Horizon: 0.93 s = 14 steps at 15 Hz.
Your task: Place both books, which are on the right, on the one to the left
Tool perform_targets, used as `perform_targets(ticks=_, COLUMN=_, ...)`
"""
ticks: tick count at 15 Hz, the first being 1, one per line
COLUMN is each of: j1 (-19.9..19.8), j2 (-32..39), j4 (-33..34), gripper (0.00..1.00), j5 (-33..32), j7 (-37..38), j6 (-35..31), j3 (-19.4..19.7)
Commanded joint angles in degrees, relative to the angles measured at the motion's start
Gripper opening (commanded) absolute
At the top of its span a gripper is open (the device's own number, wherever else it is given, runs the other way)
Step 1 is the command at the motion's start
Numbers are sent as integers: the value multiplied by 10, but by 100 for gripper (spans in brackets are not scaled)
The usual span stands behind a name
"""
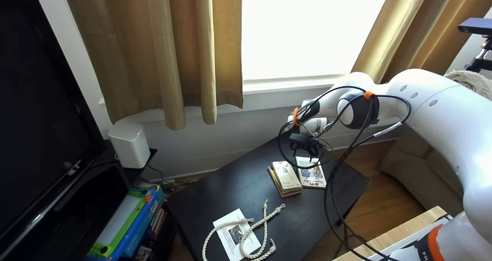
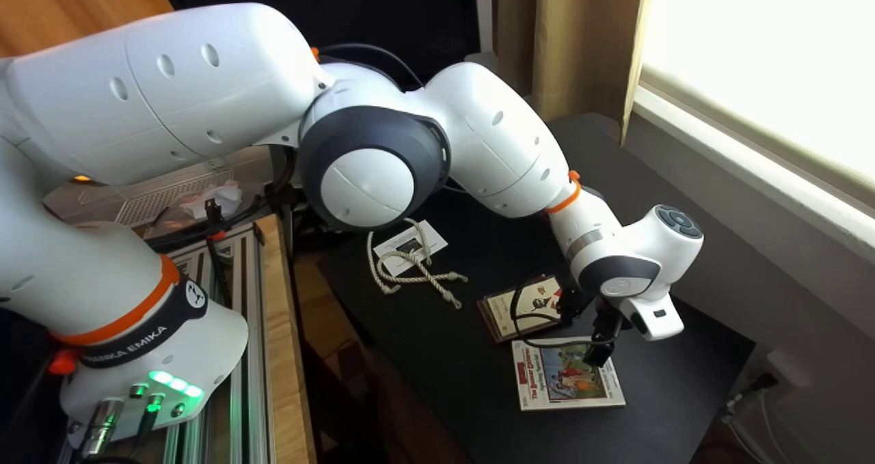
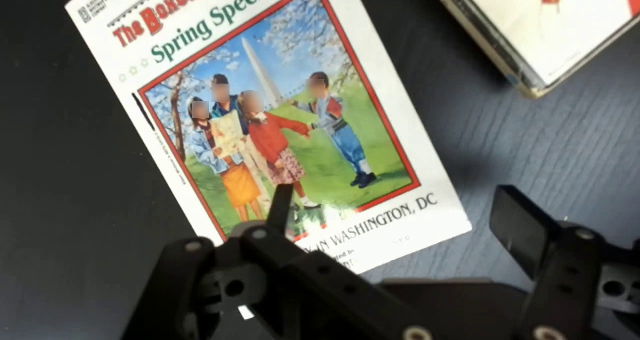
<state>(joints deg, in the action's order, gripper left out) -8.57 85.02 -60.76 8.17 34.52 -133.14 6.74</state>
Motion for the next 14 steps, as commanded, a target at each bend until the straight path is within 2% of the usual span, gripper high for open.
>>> perform_targets(ticks=1, j1=17, j2=0, j4=-23, gripper=100, j5=-23, j7=-52, j6=-13, j3=11)
perform_targets(ticks=6, j1=25, j2=1, j4=-53, gripper=100, j5=-36, j7=-108, j6=-68, j3=12)
perform_targets(ticks=7, j1=27, j2=1, j4=-57, gripper=97, j5=-39, j7=-114, j6=-74, j3=15)
perform_targets(ticks=8, j1=27, j2=1, j4=-62, gripper=74, j5=-40, j7=-118, j6=-83, j3=16)
perform_targets(ticks=10, j1=30, j2=1, j4=-70, gripper=70, j5=-42, j7=-124, j6=-96, j3=19)
perform_targets(ticks=12, j1=30, j2=1, j4=-76, gripper=53, j5=-40, j7=-129, j6=-105, j3=20)
perform_targets(ticks=14, j1=29, j2=29, j4=-31, gripper=39, j5=-37, j7=-130, j6=-94, j3=21)
